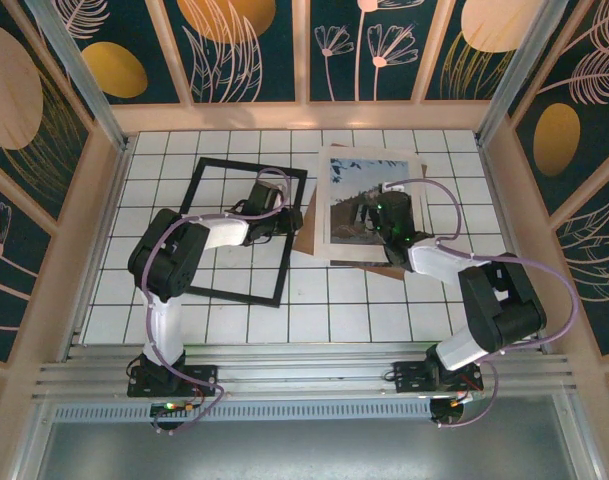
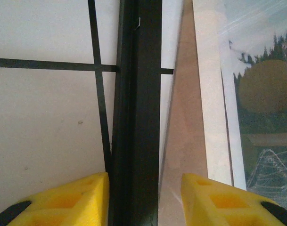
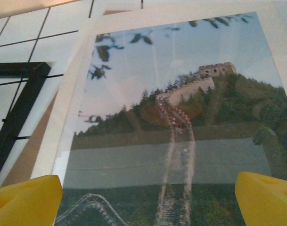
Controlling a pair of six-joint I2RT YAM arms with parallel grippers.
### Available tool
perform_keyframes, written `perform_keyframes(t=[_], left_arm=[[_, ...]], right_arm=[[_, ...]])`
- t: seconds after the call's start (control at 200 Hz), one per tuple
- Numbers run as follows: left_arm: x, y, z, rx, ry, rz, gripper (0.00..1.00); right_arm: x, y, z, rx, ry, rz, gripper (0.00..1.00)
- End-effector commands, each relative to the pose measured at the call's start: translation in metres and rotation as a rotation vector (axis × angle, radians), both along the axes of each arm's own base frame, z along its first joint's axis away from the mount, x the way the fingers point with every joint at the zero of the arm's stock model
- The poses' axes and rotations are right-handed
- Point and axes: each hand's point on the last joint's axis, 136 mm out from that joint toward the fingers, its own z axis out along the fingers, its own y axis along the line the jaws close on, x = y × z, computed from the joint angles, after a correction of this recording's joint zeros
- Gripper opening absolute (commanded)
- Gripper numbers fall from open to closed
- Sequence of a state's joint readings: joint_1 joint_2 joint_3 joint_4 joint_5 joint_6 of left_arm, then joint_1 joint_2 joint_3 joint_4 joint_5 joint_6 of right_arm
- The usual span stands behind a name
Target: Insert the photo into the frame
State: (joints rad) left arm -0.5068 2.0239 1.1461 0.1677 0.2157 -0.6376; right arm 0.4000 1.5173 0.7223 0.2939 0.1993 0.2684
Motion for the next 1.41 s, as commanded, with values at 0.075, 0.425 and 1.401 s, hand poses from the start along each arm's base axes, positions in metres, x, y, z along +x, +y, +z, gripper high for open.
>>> perform_keyframes(t=[0.075,0.425,1.401], left_arm=[[0.024,0.031,0.035,0.157,-0.146,0.127,0.59],[0.025,-0.030,0.082,-0.145,-0.201,-0.010,0.77],[0.050,-0.085,0.007,0.016,-0.069,-0.191,0.79]], right_arm=[[0.014,-0.039,0.005,0.071,0.061,-0.055,0.95],[0.061,-0.135,-0.021,0.188,0.221,-0.226,0.91],[0.044,-0.107,-0.083,0.313,0.443,-0.160,0.75]])
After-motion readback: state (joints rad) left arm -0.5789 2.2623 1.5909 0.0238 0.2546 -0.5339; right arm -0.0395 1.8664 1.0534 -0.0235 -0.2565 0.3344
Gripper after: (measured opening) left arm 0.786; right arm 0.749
